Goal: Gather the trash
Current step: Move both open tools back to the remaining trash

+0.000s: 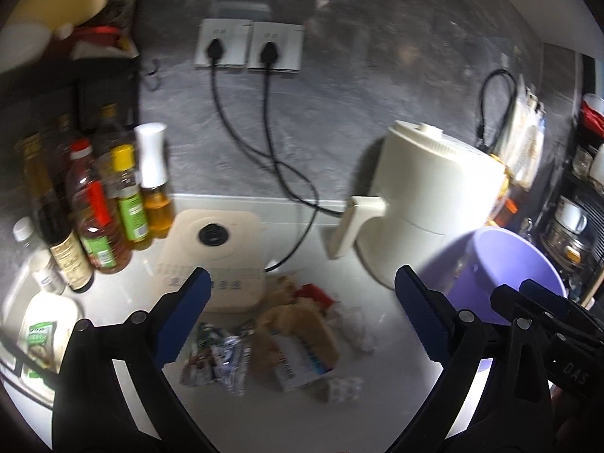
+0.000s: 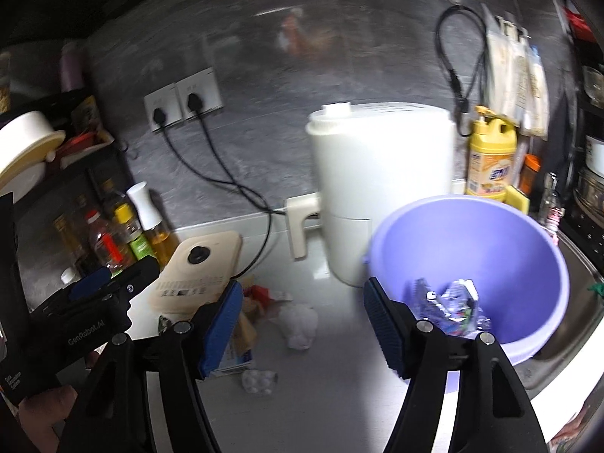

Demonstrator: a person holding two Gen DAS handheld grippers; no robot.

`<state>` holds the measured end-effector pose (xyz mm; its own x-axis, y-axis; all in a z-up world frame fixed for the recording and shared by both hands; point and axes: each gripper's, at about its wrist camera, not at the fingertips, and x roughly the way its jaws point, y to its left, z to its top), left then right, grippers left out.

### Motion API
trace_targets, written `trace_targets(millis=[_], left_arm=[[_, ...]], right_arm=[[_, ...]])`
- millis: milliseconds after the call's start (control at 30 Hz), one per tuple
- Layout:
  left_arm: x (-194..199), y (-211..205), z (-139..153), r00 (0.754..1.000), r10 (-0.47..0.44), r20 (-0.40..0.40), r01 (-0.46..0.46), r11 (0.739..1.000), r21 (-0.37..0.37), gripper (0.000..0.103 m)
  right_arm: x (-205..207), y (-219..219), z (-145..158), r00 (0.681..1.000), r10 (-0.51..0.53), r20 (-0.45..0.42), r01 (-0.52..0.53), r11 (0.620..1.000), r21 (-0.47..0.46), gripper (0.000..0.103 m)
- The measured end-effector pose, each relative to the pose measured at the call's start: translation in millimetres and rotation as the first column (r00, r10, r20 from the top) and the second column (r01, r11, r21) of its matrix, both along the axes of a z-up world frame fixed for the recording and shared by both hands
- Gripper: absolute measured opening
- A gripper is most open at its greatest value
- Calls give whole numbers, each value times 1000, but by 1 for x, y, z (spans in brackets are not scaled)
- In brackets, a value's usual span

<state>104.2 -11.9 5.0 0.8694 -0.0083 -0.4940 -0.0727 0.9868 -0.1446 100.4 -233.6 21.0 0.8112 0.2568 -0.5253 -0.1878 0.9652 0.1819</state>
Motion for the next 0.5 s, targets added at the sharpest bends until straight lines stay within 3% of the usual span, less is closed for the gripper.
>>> trace_targets(millis=[500], left_arm=[[-11,47,-47,990,91,-109,-93,996,-8,97]], right_arm=[[4,48,-43,990,98,-98,-103,994,-47,78]])
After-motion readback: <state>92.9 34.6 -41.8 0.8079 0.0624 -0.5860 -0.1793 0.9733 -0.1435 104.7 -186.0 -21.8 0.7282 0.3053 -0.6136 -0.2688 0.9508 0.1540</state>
